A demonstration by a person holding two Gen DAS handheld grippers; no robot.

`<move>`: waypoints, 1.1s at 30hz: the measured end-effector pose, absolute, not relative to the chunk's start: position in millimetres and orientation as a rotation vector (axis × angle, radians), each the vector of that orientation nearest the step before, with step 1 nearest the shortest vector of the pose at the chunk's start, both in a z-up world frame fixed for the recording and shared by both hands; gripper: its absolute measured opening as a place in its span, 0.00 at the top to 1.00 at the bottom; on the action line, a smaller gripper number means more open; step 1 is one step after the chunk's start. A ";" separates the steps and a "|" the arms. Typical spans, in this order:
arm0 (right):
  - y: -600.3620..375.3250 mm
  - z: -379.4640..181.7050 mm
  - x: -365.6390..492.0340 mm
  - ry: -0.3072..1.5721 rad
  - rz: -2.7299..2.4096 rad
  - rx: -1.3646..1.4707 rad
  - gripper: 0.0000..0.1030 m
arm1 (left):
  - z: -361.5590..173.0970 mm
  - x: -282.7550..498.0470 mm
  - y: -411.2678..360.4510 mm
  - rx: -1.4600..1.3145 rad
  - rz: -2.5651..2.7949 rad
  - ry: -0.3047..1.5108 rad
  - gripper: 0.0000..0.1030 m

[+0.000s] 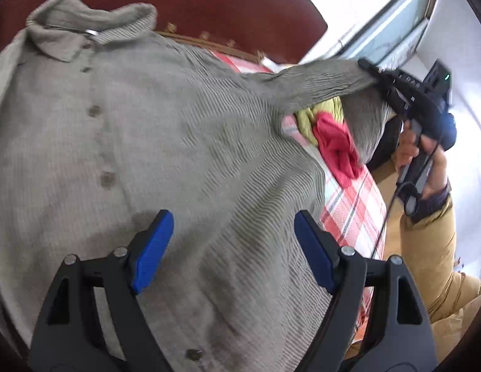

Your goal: Fold clothes

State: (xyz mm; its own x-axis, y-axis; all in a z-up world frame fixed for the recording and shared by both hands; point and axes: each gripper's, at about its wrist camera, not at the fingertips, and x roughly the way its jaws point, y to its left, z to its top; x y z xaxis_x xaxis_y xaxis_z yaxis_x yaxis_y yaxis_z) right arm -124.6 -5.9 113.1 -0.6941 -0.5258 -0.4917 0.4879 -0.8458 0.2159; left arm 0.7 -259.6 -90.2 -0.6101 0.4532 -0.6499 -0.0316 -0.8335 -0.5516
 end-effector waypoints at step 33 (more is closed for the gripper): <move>-3.5 -47.9 -145.1 -0.561 -1.893 1.360 0.34 | -100.7 49.7 -317.1 -1.199 2.546 -0.887 0.21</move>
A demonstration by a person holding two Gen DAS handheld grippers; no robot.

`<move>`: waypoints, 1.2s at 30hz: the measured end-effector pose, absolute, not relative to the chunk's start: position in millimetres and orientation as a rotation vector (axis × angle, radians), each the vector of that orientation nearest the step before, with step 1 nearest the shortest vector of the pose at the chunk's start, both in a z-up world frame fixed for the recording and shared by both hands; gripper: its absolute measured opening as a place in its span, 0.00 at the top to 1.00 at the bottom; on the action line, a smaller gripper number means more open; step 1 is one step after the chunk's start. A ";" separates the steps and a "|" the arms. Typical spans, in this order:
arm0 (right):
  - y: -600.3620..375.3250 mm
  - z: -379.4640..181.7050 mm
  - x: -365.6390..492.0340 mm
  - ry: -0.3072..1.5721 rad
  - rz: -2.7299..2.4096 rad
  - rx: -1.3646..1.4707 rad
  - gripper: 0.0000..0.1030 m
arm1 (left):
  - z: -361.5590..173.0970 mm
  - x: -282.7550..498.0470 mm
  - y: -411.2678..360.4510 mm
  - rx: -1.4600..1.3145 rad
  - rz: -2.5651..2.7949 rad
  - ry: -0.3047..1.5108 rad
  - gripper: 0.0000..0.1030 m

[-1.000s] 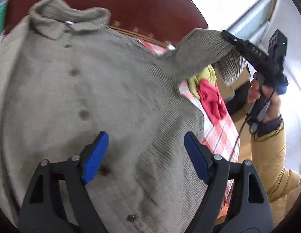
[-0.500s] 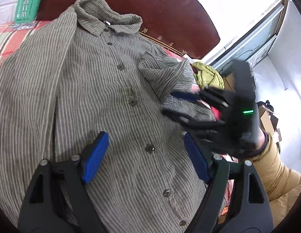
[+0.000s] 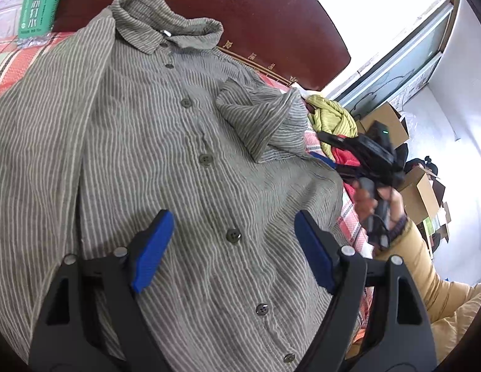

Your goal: Fold clothes

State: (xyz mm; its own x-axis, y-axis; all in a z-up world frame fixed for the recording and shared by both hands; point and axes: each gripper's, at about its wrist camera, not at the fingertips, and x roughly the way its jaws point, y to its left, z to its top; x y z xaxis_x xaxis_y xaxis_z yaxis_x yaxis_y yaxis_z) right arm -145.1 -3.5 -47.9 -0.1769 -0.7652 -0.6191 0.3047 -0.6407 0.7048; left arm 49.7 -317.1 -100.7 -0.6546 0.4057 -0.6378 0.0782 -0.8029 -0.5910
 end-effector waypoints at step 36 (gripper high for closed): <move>-246.4 40.6 28.3 0.787 -1.742 0.611 0.54 | -94.2 75.6 -381.1 -1.099 2.677 -1.101 0.21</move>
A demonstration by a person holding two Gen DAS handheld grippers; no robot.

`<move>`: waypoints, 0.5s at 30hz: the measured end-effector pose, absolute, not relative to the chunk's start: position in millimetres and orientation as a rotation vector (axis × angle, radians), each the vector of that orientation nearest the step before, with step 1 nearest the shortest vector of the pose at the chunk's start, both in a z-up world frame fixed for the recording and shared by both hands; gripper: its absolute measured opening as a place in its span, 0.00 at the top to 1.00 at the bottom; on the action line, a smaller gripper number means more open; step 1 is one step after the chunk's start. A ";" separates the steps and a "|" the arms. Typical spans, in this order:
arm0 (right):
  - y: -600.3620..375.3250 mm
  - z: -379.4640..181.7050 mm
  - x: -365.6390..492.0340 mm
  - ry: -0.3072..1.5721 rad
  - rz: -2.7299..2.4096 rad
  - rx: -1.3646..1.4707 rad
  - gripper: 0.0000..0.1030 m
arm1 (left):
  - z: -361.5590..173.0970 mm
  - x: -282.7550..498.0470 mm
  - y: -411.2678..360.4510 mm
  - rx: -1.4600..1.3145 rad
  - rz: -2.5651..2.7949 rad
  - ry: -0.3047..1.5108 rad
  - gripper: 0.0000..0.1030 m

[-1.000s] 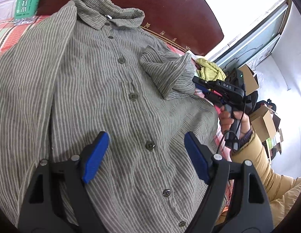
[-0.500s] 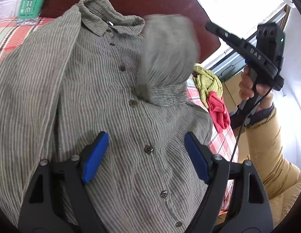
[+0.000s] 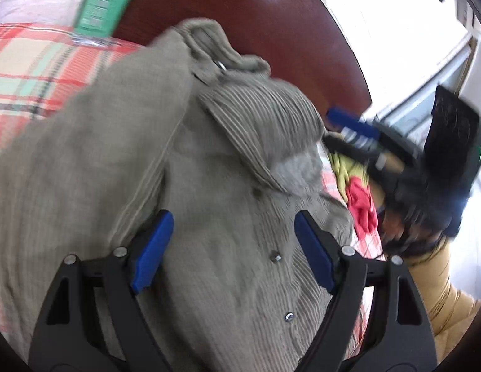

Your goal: Fold clothes

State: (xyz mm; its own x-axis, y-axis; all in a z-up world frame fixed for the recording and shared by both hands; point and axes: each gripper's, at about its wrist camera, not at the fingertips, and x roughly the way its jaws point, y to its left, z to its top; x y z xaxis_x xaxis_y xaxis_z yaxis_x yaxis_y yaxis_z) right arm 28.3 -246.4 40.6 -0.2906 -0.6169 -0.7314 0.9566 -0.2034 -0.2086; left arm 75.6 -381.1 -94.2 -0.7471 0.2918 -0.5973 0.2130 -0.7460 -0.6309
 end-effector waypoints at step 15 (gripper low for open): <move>-297.6 -5.2 -26.1 0.659 -1.691 0.946 0.94 | -84.2 128.9 -433.5 -1.060 2.798 -1.140 0.21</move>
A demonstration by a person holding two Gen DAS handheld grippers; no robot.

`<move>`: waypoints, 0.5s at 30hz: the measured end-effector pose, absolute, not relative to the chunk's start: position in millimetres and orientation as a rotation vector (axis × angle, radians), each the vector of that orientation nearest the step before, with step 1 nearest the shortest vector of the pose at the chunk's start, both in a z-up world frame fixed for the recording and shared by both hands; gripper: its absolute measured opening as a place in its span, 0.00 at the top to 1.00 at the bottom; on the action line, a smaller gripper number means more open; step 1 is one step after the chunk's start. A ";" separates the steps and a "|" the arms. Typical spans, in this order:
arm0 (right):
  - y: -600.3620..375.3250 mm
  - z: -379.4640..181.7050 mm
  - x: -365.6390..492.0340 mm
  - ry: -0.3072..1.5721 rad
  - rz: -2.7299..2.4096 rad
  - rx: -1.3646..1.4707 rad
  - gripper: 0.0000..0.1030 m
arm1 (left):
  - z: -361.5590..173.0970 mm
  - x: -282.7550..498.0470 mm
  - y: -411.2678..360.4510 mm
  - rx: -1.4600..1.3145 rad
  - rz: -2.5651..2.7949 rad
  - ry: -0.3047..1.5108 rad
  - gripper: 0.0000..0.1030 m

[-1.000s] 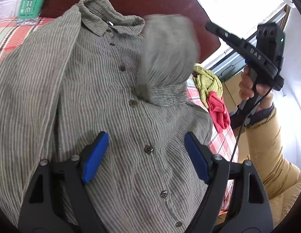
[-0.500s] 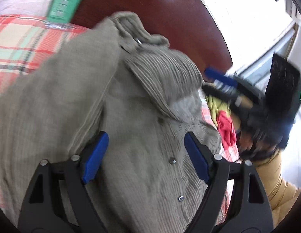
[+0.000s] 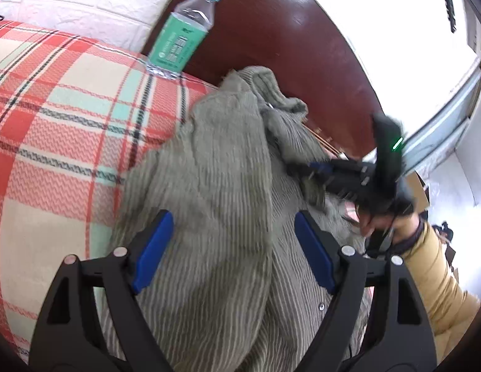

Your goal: Fold clothes

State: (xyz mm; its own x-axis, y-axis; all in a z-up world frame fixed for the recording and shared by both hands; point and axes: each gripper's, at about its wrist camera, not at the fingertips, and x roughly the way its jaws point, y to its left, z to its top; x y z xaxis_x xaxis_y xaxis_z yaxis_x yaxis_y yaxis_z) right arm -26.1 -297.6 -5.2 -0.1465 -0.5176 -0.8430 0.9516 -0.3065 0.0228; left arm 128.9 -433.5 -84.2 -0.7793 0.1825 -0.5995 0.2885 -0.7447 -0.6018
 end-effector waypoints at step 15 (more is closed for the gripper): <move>-255.0 -18.9 -25.1 0.753 -1.636 0.981 0.78 | -73.9 121.5 -385.2 1.193 -2.874 0.858 0.21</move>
State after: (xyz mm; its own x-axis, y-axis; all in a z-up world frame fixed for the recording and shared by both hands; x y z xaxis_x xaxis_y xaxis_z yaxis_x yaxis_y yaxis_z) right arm -25.1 -255.0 -18.9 -0.1277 -0.4508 -0.8835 0.9643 -0.2649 -0.0042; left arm 121.5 -385.2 -73.9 -0.7237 0.2732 -0.6337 0.1190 -0.8551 -0.5045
